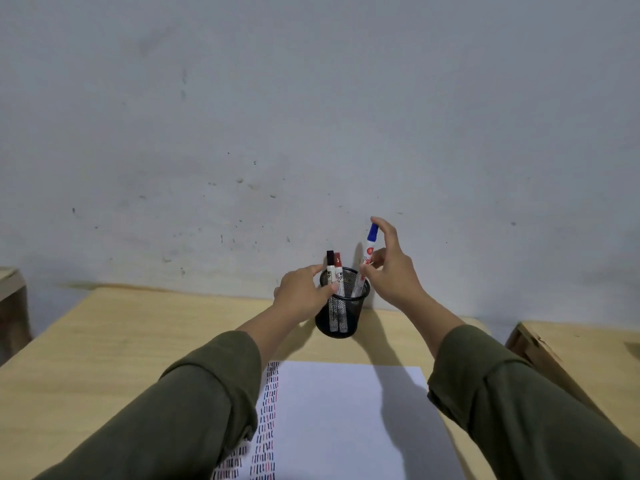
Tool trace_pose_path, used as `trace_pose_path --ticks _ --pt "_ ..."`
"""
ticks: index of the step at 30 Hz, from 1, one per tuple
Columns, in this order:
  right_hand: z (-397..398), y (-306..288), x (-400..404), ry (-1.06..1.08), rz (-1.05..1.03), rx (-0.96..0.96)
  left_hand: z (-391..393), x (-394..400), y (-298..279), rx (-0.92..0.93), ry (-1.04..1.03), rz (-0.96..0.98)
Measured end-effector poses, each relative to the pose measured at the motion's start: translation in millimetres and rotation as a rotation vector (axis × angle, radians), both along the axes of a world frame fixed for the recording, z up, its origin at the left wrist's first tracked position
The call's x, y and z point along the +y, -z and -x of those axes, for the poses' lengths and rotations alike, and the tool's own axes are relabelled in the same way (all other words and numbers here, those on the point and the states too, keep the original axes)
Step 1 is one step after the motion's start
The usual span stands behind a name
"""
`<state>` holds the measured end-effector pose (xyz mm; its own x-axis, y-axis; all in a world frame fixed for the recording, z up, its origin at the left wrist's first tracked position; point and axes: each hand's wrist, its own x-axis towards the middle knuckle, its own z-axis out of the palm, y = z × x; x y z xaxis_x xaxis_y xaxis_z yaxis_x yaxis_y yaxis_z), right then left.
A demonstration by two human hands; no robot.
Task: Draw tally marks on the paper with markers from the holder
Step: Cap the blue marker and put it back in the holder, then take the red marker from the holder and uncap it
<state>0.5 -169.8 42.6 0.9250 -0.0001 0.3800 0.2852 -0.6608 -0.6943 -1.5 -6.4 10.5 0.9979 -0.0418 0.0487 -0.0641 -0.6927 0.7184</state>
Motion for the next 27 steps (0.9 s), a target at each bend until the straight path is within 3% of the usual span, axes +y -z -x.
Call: trace_pose_path --ticks 12,18,27 --pt "-24 37 -3 0.014 0.263 0.037 -6 2 14 -0.026 -0.001 0.019" --pt "-29 32 4 0.026 0.414 -0.057 -9 2 14 -0.024 -0.012 0.042" --pt "-36 27 16 0.001 0.373 0.004 -5 0 13 -0.03 -0.025 0.068"
